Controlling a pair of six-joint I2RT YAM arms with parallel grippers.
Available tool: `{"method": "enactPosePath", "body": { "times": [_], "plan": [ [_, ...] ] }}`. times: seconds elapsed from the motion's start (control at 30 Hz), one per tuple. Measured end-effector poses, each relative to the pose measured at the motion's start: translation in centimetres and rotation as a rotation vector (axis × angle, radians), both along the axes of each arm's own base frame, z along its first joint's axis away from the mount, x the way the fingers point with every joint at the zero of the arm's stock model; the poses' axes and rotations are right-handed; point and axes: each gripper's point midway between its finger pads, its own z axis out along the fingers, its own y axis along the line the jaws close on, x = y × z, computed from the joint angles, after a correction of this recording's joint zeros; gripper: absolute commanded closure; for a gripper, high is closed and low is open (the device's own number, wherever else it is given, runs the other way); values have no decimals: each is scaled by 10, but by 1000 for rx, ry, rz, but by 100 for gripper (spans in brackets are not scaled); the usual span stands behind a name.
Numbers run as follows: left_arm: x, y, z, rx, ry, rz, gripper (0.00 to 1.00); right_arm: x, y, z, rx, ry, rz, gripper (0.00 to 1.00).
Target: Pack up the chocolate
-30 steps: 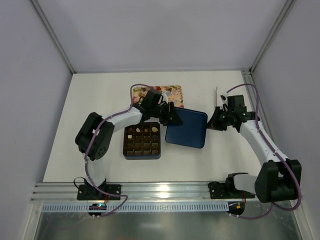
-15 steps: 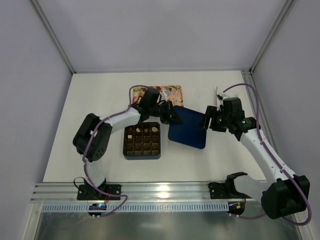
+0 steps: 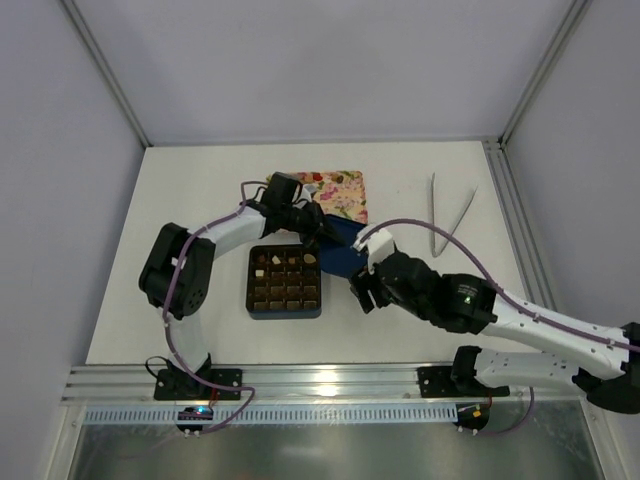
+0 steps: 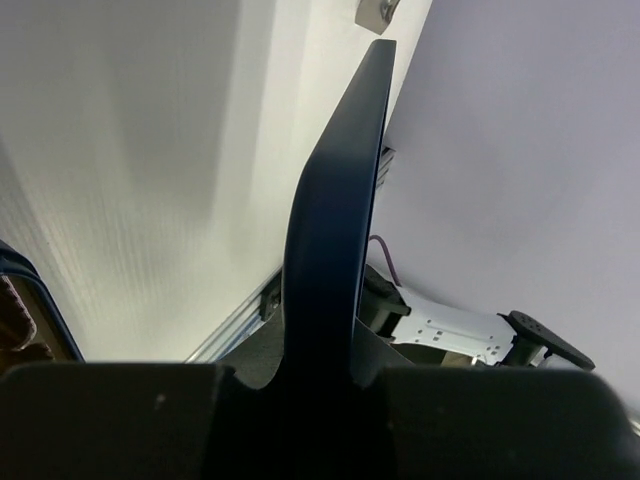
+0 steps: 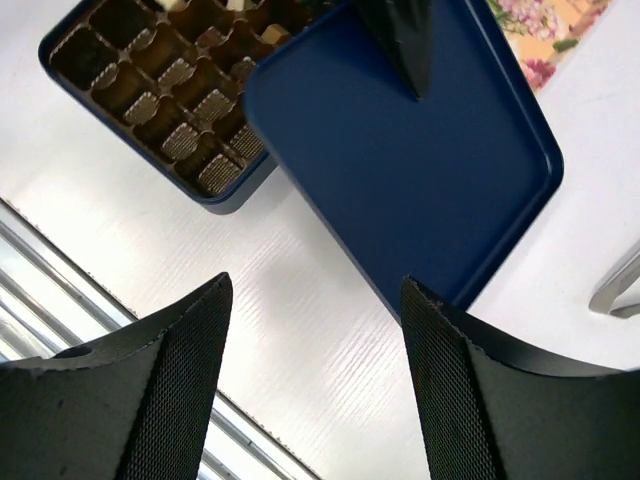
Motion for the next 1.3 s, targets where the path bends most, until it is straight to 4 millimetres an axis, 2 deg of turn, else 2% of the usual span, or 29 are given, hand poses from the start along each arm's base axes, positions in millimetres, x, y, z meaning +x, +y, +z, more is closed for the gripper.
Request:
{"method": "enactPosePath", "body": {
  "times": [0.1,0.2,0.33,0.5,0.77,1.1,1.3],
  "plan": [
    [-4,-1,1,-2,35,0,100,-11,19,-6,-117,-64,62,31],
    [-7,-1,1,-2,61,5,100,-14,29,-20,-245,-113,90,33],
    [-8,-1,4,-3,75,8,100,-7,28,-39,-406,-168,85,36],
    [-9,-1,7,-6,88,15,100,8,21,-44,-538,-249,52,44],
    [-10,0,9,-8,91,16,100,24,24,-47,-674,-350,47,51],
    [-15,2,17,-18,82,12,100,33,26,-49,-751,-422,63,61],
    [-17,2,17,-19,85,9,100,35,28,-55,-792,-433,73,75]
  ]
}}
